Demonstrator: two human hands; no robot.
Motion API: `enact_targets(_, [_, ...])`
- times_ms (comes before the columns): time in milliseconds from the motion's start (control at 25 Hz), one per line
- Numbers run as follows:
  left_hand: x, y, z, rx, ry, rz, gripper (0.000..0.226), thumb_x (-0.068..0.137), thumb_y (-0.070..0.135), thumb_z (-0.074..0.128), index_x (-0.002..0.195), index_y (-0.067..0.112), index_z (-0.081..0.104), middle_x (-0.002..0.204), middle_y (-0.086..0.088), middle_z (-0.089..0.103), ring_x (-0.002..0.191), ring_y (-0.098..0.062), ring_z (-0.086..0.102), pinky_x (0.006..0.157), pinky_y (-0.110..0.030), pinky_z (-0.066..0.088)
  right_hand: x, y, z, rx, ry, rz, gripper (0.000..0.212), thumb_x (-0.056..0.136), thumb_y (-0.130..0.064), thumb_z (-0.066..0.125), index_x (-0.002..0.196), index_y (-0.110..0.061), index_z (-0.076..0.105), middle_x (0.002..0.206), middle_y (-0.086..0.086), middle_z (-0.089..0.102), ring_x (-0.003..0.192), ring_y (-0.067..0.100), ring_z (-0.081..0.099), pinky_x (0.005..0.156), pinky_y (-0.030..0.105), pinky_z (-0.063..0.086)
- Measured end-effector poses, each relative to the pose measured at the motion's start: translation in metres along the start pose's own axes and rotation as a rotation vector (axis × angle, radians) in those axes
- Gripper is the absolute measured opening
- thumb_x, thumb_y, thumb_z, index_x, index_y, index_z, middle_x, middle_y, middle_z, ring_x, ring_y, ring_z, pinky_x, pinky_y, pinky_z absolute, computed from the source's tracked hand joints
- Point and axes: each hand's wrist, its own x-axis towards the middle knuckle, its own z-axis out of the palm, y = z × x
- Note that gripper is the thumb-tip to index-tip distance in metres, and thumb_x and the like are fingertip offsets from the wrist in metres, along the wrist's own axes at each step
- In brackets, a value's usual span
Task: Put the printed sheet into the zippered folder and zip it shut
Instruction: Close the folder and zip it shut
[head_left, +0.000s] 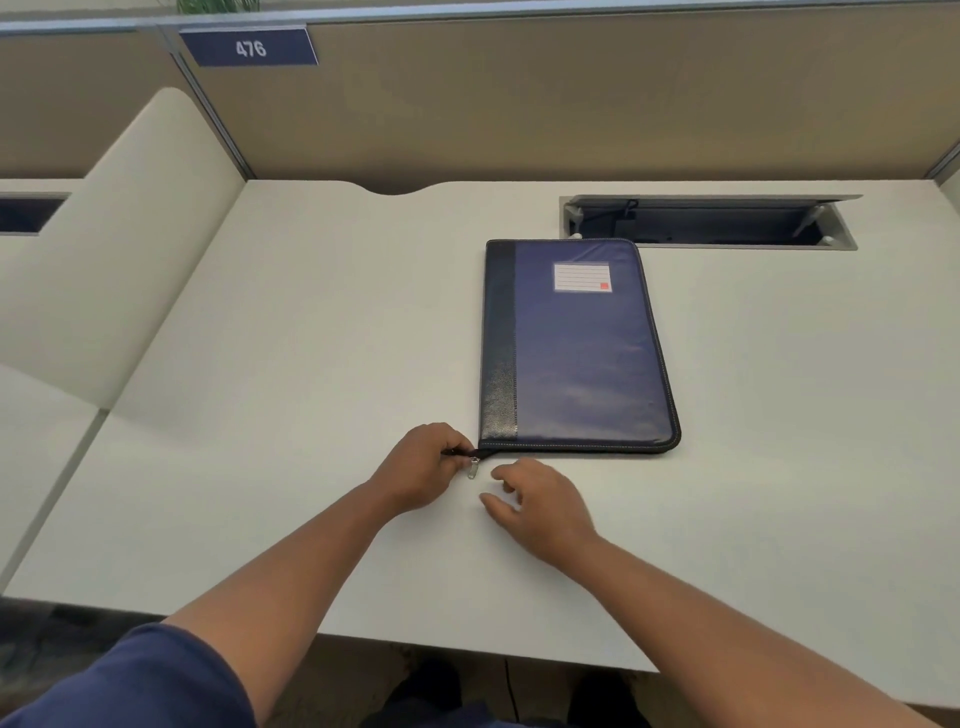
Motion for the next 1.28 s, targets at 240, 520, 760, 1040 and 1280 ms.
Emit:
enact_targets(240, [-0.002, 0.003, 0.000, -0.122, -0.035, -0.088, 0.014, 0.091, 0.010, 0.069, 0.087, 0.022, 0.075, 0.086, 0.007, 0.075, 0.084, -0.006, 0.067, 0.077, -0.020, 0.051, 0.019, -0.024, 0.011, 0.111, -0.004, 0.384, 0.030, 0.084, -0.058, 0.059, 0.078, -0.028, 0.061, 0.071, -0.015, 0.062, 0.070, 0.006, 0.056, 0.052, 0.026, 0.037])
enact_targets(520, [-0.002, 0.001, 0.000, -0.223, -0.053, -0.143, 0.013, 0.094, 0.011, 0.068, 0.091, 0.019, 0.077, 0.088, 0.003, 0.076, 0.081, -0.011, 0.067, 0.080, -0.027, 0.052, 0.029, -0.032, 0.012, 0.179, -0.011, 0.532, 0.028, 0.083, -0.061, 0.060, 0.077, -0.034, 0.066, 0.068, -0.017, 0.066, 0.063, -0.001, 0.057, 0.050, 0.023, 0.031])
enact_targets(760, [0.000, 0.001, 0.000, -0.155, -0.036, -0.113, 0.014, 0.093, 0.012, 0.069, 0.089, 0.024, 0.075, 0.086, 0.007, 0.074, 0.082, -0.011, 0.066, 0.074, -0.021, 0.049, 0.028, -0.036, 0.008, 0.085, -0.039, 0.448, 0.031, 0.089, -0.050, 0.052, 0.073, -0.025, 0.061, 0.065, -0.009, 0.064, 0.064, 0.010, 0.059, 0.049, 0.027, 0.034])
enact_targets(1040, [0.001, -0.005, 0.003, -0.015, 0.024, -0.086, 0.009, 0.093, 0.015, 0.069, 0.094, 0.021, 0.075, 0.093, 0.010, 0.065, 0.090, -0.012, 0.062, 0.081, -0.027, 0.048, 0.033, -0.036, 0.008, -0.071, -0.043, 0.405, 0.026, 0.089, -0.032, 0.048, 0.070, -0.017, 0.056, 0.075, -0.003, 0.064, 0.071, 0.023, 0.057, 0.053, 0.031, 0.034])
enact_targets(1280, [0.005, -0.008, 0.004, 0.077, 0.072, -0.059, 0.009, 0.093, 0.019, 0.068, 0.097, 0.025, 0.074, 0.091, 0.017, 0.060, 0.088, -0.008, 0.058, 0.077, -0.027, 0.045, 0.034, -0.028, 0.005, -0.083, 0.039, 0.470, 0.027, 0.087, -0.032, 0.047, 0.067, -0.015, 0.051, 0.067, -0.003, 0.057, 0.064, 0.024, 0.051, 0.050, 0.031, 0.030])
